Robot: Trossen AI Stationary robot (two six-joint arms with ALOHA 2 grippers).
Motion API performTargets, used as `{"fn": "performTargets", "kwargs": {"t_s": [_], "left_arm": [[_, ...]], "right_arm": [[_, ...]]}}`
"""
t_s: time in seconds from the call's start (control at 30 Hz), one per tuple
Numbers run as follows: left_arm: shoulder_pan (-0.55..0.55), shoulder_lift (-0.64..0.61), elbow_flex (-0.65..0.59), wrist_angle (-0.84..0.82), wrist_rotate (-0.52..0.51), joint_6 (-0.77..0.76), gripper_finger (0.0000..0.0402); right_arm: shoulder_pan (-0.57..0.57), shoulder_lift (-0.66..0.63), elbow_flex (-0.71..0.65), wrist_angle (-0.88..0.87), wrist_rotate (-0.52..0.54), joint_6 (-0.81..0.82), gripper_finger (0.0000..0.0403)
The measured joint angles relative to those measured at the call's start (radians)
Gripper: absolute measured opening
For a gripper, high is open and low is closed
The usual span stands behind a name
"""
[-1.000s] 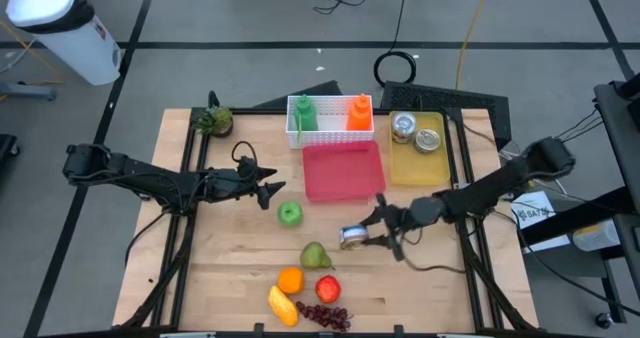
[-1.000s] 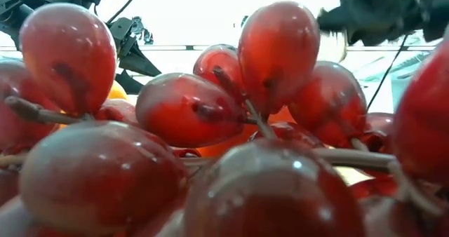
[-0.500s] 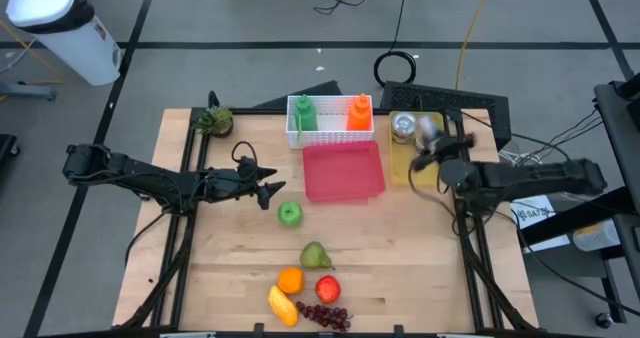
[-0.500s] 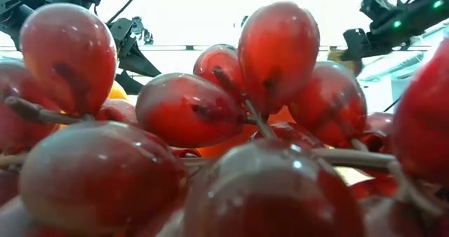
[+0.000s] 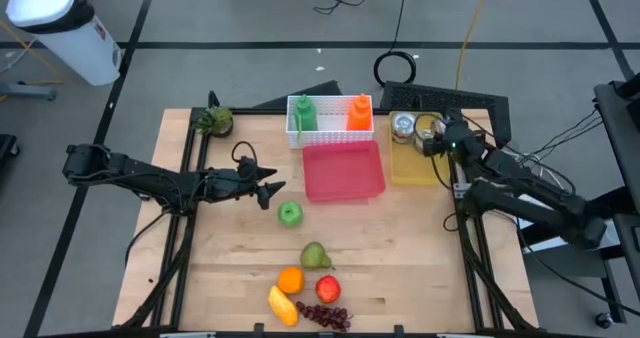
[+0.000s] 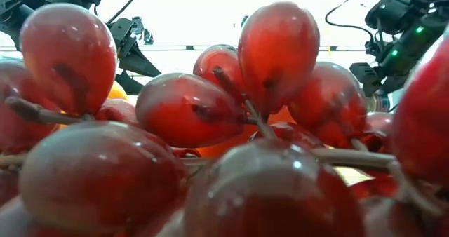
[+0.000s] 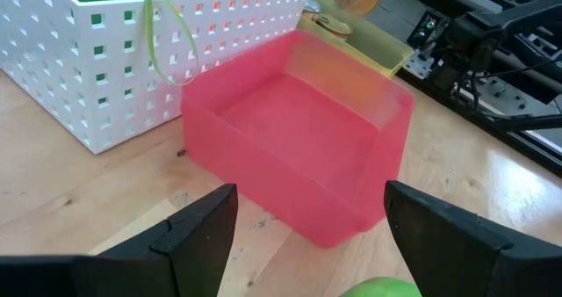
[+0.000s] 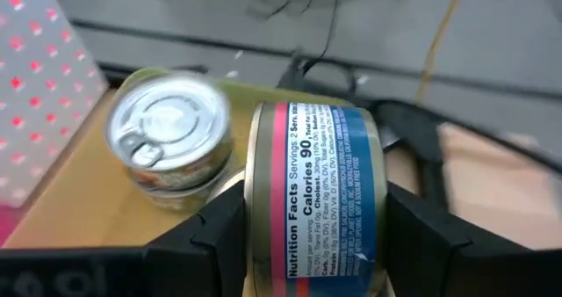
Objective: Pick & Place Food Item
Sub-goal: Put the blue and pink tuna can into the yellow bin
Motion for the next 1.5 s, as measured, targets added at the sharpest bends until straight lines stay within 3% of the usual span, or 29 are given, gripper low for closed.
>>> {"fn": "performTargets", "kwargs": {"t_s": [0.27,0.43,0.7,1.07,1.23,1.5], "left_arm": [[0.000,0.000,0.000,-0.001,0.010,-0.002,0.0301],[0.000,0.000,0.000,-0.001,0.025,-0.003,0.0301],[0.000,0.000,0.000,0.000,0.027,-0.006,0.0301],[0.000,0.000,0.000,0.001,0.027,-0.009,0.0301],[0.000,0.000,0.000,0.001,0.027,-0.019,0.0301],[0.000,0.000,0.000,0.001,0.026,-0.016,0.0301]], "right_arm": [[-0.261,0.046,0.000,0.141,-0.386,-0.044,0.0190],[-0.424,0.110,-0.001,0.131,-0.589,-0.029,0.0190],[-0.451,0.106,-0.001,0.124,-0.693,-0.006,0.0190],[-0.450,0.117,-0.024,0.139,-0.728,-0.014,0.0190],[-0.449,0.114,-0.050,0.174,-0.791,0.004,0.0190],[-0.449,0.108,-0.086,0.193,-0.778,-0.052,0.0202]]}}
